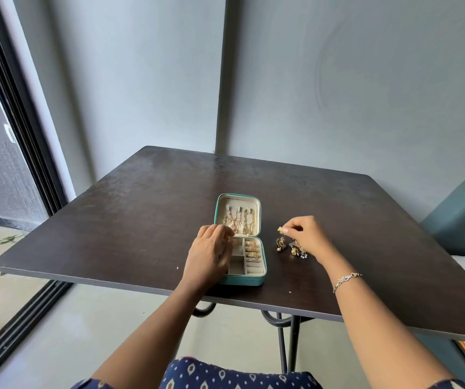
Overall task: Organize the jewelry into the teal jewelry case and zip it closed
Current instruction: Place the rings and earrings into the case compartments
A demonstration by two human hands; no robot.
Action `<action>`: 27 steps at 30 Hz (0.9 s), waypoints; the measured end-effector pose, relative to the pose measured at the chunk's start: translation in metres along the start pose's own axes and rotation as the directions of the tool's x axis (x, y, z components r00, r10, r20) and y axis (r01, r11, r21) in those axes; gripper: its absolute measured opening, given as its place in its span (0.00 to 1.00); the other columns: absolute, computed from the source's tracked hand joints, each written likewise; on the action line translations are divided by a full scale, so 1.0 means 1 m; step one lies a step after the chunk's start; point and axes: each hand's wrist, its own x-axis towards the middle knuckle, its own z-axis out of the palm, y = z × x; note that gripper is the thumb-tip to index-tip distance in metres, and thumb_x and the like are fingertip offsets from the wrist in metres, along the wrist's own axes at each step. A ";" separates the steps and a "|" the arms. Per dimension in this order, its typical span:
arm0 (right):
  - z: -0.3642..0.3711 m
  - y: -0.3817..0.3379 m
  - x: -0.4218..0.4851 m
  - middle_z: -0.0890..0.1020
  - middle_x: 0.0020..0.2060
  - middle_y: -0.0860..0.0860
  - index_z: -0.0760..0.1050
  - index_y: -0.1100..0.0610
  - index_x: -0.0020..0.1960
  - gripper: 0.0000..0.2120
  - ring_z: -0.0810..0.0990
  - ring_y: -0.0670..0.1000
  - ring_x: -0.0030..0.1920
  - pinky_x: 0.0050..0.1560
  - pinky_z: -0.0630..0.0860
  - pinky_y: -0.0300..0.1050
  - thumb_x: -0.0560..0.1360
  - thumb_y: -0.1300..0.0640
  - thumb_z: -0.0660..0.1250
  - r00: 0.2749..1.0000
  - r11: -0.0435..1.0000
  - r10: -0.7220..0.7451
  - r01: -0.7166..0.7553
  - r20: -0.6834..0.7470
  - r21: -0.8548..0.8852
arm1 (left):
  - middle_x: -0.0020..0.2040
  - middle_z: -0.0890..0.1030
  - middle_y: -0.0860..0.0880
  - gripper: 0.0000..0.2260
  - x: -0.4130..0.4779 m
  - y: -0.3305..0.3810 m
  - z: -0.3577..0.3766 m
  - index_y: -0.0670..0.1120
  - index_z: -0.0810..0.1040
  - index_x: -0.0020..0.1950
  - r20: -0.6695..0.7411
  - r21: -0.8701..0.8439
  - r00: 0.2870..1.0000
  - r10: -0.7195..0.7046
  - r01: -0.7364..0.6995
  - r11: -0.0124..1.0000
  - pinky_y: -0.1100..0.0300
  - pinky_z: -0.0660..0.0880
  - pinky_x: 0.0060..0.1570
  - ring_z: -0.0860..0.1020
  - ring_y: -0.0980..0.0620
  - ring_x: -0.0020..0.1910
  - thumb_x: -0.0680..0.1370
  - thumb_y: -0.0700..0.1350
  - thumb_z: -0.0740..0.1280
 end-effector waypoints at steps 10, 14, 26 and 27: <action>0.000 -0.022 -0.018 0.81 0.35 0.54 0.78 0.56 0.37 0.05 0.77 0.46 0.36 0.40 0.73 0.40 0.69 0.64 0.72 0.994 0.891 -0.109 0.111 -0.029 0.440 | 0.53 0.79 0.49 0.06 0.001 0.002 0.000 0.45 0.76 0.52 -0.019 -0.003 1.000 0.005 -0.005 1.000 0.58 0.69 0.50 0.72 0.48 0.55 0.75 0.41 0.66; 0.018 -0.039 -0.031 0.80 0.36 0.49 0.76 0.54 0.40 0.08 0.76 0.42 0.37 0.40 0.73 0.34 0.68 0.65 0.72 0.946 0.883 -0.311 0.324 -0.094 0.339 | 0.47 0.80 0.49 0.06 0.001 0.001 -0.001 0.45 0.78 0.47 -0.051 -0.022 0.997 0.051 -0.052 0.998 0.53 0.72 0.46 0.74 0.47 0.51 0.73 0.44 0.65; 0.056 -0.056 -0.056 0.76 0.34 0.41 0.70 0.51 0.46 0.16 0.69 0.36 0.30 0.32 0.71 0.31 0.65 0.61 0.75 0.702 0.751 -0.658 0.636 -0.271 -0.176 | 0.39 0.80 0.47 0.17 0.001 0.001 -0.002 0.43 0.77 0.43 -0.055 0.034 0.988 0.146 -0.145 0.989 0.52 0.73 0.37 0.76 0.44 0.41 0.77 0.51 0.54; 0.057 -0.055 -0.056 0.78 0.34 0.44 0.70 0.51 0.46 0.17 0.70 0.37 0.30 0.32 0.72 0.33 0.65 0.61 0.75 0.700 0.749 -0.661 0.633 -0.269 -0.196 | 0.40 0.80 0.47 0.17 0.001 0.002 -0.002 0.43 0.77 0.43 -0.050 0.036 0.988 0.144 -0.142 0.989 0.52 0.72 0.37 0.76 0.44 0.42 0.77 0.52 0.54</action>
